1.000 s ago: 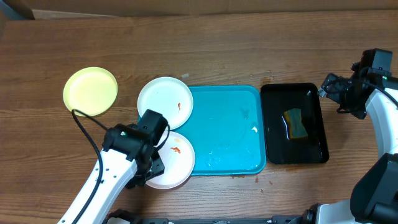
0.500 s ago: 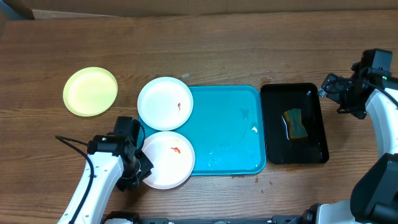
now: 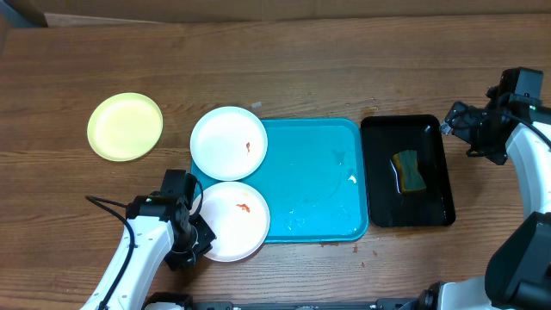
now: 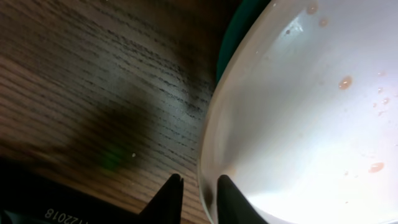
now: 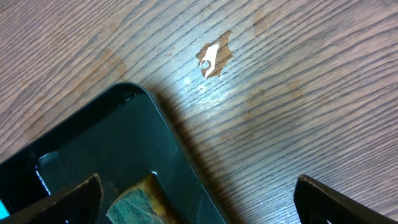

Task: Clean dirty plates on tray and stack at the side
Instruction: 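Grip the lower white plate's rim and slide it onto the blue tray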

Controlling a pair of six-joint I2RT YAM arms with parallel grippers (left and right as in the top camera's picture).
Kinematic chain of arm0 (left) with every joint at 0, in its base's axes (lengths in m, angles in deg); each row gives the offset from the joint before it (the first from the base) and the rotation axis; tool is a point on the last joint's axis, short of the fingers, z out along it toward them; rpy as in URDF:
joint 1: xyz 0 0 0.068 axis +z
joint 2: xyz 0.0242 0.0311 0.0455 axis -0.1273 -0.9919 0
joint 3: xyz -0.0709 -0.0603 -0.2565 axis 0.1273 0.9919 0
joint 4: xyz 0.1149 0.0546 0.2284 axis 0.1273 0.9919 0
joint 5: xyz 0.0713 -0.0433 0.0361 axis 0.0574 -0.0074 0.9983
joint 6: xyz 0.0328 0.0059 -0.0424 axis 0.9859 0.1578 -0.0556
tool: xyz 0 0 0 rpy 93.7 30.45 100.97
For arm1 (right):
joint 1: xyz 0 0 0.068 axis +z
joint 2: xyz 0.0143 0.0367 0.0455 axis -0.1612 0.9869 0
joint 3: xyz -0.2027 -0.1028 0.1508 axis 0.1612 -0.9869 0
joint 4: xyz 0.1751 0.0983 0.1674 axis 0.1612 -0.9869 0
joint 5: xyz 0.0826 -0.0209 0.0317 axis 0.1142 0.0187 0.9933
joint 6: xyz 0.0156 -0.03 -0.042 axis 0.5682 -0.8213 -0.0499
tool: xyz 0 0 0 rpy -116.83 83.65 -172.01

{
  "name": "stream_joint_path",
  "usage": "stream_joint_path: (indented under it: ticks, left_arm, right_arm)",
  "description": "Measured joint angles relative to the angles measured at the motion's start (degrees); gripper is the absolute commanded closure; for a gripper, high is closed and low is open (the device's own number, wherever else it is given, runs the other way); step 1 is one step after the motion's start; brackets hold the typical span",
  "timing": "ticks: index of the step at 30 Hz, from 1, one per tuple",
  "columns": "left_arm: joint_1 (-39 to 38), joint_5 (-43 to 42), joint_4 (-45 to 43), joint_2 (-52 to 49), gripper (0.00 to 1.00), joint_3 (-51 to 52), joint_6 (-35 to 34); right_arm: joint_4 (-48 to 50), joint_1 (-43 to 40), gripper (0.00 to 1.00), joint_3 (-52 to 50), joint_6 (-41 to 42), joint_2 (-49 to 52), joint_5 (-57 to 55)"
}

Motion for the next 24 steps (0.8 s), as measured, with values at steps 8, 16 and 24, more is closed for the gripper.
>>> stream_joint_path:
  ticks: [8,16,24]
  left_arm:
    - [0.0,-2.8,-0.6,0.0,0.96,0.0,0.4]
    - [-0.8,-7.8,-3.8,0.0,0.96,0.0,1.6]
    - [-7.6,-11.5,-12.6,0.0,0.96,0.0,2.8]
  right_arm:
    - [0.0,0.0,0.00,0.0,0.0,0.0,0.0]
    - [0.0,0.0,0.00,0.0,0.0,0.0,0.0]
    - [0.0,0.0,0.00,0.0,0.0,0.0,0.0]
